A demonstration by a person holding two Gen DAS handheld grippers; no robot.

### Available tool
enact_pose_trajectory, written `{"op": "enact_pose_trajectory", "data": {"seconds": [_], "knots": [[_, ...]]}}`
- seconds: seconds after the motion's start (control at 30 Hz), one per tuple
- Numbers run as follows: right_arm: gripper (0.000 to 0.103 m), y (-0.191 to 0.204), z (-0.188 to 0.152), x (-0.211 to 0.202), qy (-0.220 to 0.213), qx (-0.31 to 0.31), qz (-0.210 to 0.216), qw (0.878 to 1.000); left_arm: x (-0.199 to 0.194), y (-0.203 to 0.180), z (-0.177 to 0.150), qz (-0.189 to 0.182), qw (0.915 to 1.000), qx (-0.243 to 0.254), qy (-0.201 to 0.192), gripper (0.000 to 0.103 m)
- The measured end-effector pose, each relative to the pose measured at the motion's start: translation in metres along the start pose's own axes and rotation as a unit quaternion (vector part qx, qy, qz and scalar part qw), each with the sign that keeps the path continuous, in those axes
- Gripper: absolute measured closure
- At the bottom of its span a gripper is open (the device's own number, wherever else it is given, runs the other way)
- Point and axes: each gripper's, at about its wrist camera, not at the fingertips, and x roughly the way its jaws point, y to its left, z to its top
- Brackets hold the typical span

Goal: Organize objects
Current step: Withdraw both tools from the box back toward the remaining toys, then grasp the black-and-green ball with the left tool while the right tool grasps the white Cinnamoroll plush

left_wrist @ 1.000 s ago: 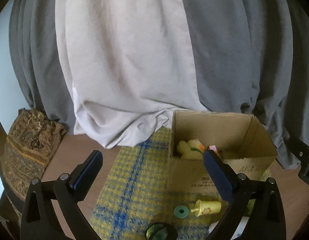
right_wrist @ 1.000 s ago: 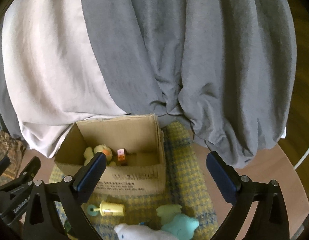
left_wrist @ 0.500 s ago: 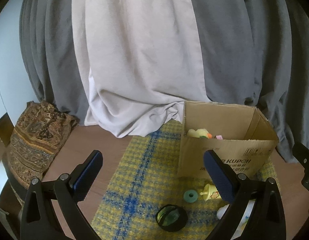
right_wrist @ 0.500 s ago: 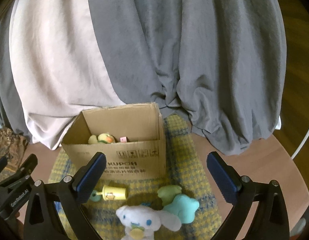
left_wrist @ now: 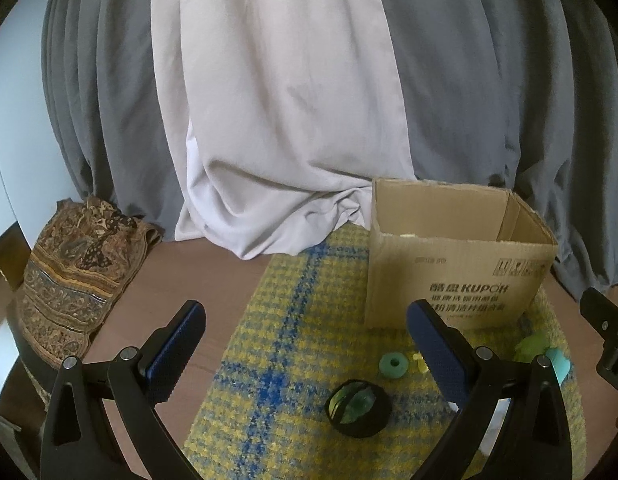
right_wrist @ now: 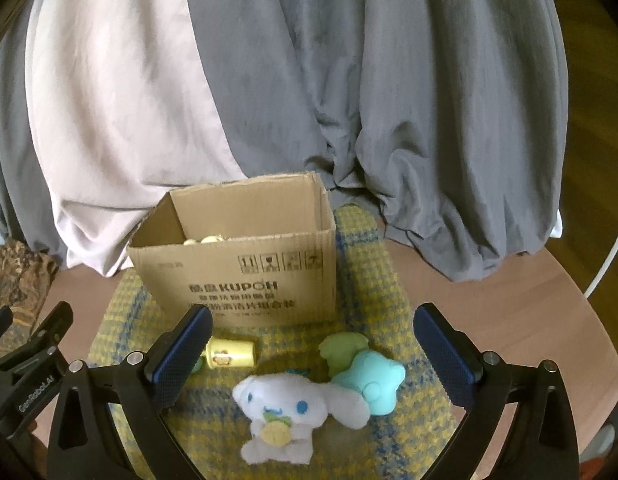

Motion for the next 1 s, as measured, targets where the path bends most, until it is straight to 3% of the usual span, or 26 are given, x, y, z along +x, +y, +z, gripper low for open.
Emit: {"op": "enact_pose_trajectory", "data": {"seconds": [1.0], "knots": [[0.002,0.005,-0.066,0.022,0.060,-0.002,-0.011,0.998,0.011,0.006,-0.060,0.003,0.9997,0.017,0.018,0.000]]}}
